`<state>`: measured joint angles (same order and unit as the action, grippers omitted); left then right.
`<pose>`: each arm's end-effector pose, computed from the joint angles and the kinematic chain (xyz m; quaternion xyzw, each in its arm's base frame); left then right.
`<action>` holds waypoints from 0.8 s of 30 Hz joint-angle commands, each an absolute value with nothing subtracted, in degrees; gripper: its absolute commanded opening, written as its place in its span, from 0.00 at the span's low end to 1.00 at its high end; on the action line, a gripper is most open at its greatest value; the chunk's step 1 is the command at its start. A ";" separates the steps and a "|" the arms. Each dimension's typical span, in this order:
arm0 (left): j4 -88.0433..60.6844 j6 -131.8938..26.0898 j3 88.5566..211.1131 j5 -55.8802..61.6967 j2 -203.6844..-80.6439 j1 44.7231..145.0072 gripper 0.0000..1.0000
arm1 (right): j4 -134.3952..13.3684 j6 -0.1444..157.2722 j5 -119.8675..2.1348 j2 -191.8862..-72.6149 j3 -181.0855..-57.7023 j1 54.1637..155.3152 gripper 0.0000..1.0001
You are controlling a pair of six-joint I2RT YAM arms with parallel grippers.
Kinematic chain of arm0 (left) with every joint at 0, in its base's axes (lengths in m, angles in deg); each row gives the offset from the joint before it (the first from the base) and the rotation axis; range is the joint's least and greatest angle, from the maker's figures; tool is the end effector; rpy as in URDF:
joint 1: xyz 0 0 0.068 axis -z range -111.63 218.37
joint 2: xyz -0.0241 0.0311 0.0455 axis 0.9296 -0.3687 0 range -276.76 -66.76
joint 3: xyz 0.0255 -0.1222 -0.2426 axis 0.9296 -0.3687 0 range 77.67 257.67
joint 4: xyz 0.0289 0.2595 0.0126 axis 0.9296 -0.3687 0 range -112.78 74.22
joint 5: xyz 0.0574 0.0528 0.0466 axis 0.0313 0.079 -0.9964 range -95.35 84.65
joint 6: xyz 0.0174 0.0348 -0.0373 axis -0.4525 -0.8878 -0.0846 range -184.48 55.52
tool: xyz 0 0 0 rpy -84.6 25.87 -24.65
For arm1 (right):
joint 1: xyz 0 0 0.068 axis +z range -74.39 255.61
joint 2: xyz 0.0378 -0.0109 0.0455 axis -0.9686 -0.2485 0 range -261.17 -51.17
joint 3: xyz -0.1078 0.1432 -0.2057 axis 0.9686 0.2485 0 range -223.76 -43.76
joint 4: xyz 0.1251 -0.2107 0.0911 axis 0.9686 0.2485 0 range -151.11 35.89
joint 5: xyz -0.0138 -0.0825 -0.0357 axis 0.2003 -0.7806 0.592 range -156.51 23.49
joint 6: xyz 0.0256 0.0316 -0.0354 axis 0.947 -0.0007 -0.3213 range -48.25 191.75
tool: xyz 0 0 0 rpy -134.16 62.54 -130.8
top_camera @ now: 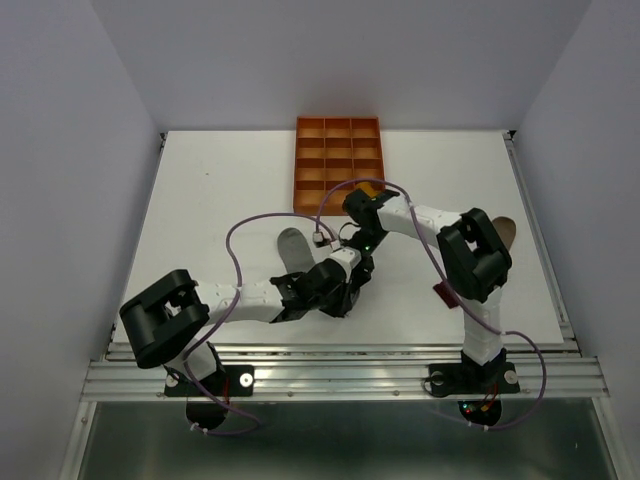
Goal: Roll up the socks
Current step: Roll the sock at the center of the board.
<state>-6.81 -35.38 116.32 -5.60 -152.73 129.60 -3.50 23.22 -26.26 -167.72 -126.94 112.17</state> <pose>0.1434 -0.2608 0.1695 0.2482 0.8652 -0.3076 0.3085 0.2865 0.2411 0.1639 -0.6327 0.6938 0.3429 0.0279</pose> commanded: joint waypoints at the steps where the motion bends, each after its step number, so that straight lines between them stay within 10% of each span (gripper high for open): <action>1: -8.05 -31.00 114.14 -6.06 -152.54 127.87 0.00 | -5.03 20.51 -24.93 -161.74 -127.08 109.90 0.45; 24: -4.53 -17.83 110.54 -8.52 -152.37 125.67 0.00 | -22.58 39.99 -27.65 -157.17 -131.03 101.02 0.52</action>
